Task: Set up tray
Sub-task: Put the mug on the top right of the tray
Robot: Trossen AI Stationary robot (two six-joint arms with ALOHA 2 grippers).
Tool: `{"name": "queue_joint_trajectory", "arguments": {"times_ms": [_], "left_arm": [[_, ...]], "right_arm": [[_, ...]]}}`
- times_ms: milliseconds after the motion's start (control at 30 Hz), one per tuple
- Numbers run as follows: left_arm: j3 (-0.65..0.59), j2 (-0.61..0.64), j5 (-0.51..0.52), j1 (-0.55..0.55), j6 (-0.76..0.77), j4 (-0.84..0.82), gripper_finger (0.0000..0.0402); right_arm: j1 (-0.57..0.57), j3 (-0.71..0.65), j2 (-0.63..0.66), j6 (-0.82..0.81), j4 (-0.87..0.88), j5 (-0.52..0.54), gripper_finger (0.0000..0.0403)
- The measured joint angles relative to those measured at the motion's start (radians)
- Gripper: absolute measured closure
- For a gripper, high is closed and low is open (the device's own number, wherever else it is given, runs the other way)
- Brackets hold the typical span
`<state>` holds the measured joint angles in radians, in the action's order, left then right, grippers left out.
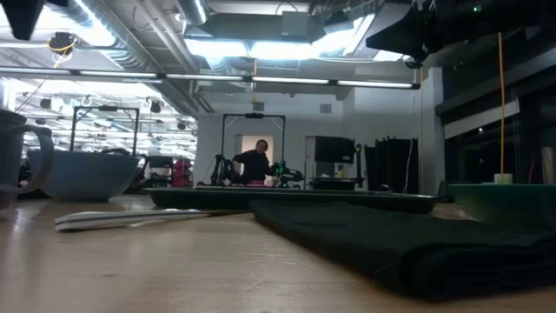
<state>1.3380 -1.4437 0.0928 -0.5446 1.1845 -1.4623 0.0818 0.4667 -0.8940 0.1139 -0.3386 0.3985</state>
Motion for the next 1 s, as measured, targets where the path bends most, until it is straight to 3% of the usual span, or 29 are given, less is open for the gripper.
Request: {"name": "queue_joint_trajectory", "arguments": {"times_ms": [167, 500, 667, 1000], "left_arm": [[0.0, 0.0, 0.008, 0.016, 0.045, -0.006, 0.0369], [0.0, 0.0, 0.071, 0.016, 0.063, -0.007, 0.0263], [0.0, 0.0, 0.032, 0.016, 0.148, 0.004, 0.0223], [0.0, -0.04, -0.011, -0.047, 0.124, 0.051, 0.0203]], "right_arm": [[0.0, 0.0, 0.0, 0.0, 0.0, 0.0, 0.0379], [0.0, 0.0, 0.0, 0.0, 0.0, 0.0, 0.0379], [0.0, 0.0, 0.0, 0.0, 0.007, 0.0, 0.0379], [0.0, 0.0, 0.0, 0.0, 0.008, 0.0, 0.038]]}}
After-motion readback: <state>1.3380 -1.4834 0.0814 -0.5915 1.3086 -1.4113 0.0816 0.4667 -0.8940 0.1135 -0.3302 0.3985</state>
